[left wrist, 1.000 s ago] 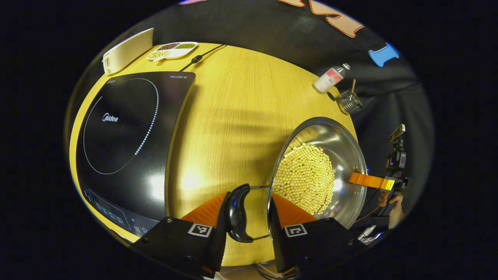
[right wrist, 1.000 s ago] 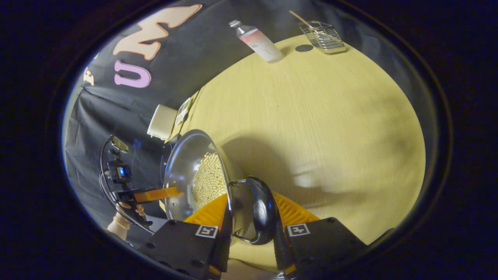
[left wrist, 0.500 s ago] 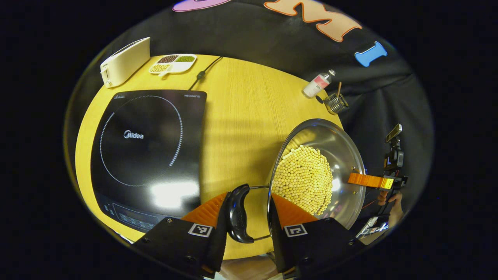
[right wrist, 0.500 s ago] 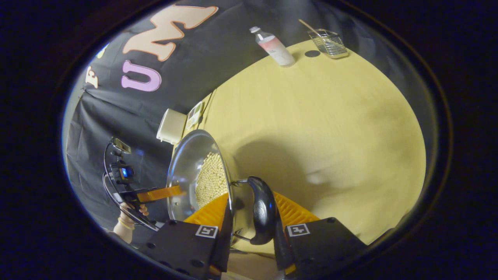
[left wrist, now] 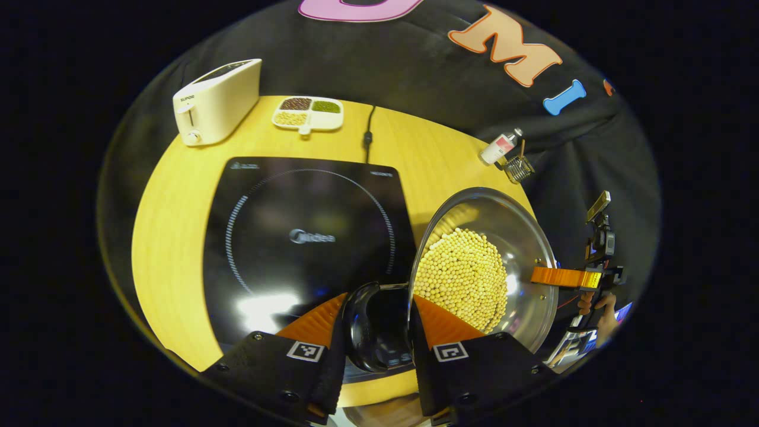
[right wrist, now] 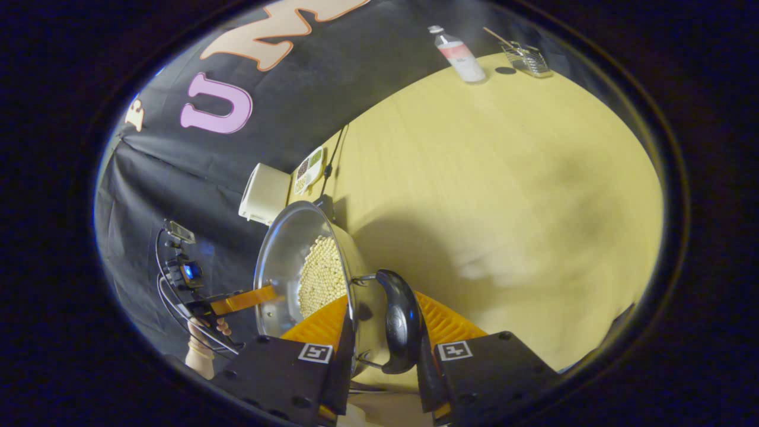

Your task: First push the handle of the pot to place it horizontally, then grasp the pot with both hands and set it on the induction cooktop.

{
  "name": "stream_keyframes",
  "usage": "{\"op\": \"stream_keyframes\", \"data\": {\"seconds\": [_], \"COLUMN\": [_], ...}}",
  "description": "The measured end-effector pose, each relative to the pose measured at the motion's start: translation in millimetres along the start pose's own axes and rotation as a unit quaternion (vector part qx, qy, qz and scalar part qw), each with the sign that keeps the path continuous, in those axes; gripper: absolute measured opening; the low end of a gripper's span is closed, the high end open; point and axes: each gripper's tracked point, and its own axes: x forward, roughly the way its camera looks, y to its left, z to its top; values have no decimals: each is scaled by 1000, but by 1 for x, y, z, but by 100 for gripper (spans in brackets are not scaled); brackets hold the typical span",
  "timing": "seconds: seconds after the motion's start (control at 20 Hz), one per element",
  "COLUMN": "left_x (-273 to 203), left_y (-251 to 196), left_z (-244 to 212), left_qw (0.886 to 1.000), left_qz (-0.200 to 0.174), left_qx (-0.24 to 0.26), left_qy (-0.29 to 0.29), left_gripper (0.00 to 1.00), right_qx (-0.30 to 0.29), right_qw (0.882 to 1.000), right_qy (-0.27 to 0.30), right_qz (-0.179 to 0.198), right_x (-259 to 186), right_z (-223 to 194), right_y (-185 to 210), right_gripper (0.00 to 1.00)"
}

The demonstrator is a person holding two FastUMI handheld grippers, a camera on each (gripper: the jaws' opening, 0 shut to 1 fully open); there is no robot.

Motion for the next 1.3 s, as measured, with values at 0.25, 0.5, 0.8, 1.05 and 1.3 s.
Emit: {"op": "stream_keyframes", "data": {"seconds": [0.25, 0.5, 0.8, 1.05, 1.3], "left_x": [-6, -5, -6, -13, -12], "left_y": [56, 86, 120, 141, 152], "left_z": [9, 20, 39, 50, 56], "left_qw": [1000, 999, 996, 992, 989], "left_qz": [12, 17, 49, 77, 93], "left_qx": [1, -8, 11, 34, 42], "left_qy": [-17, -41, -77, -94, -107], "left_gripper": [52, 52, 52, 51, 55], "right_qx": [-13, -24, -26, -18, -14], "right_qw": [1000, 998, 996, 995, 994], "right_qy": [-28, -59, -86, -88, -101], "right_qz": [-1, 6, 29, 38, 43], "right_x": [36, 61, 93, 114, 122], "right_z": [-2, 11, 19, 17, 23], "right_y": [44, 69, 91, 107, 114], "right_gripper": [49, 42, 41, 41, 42]}}
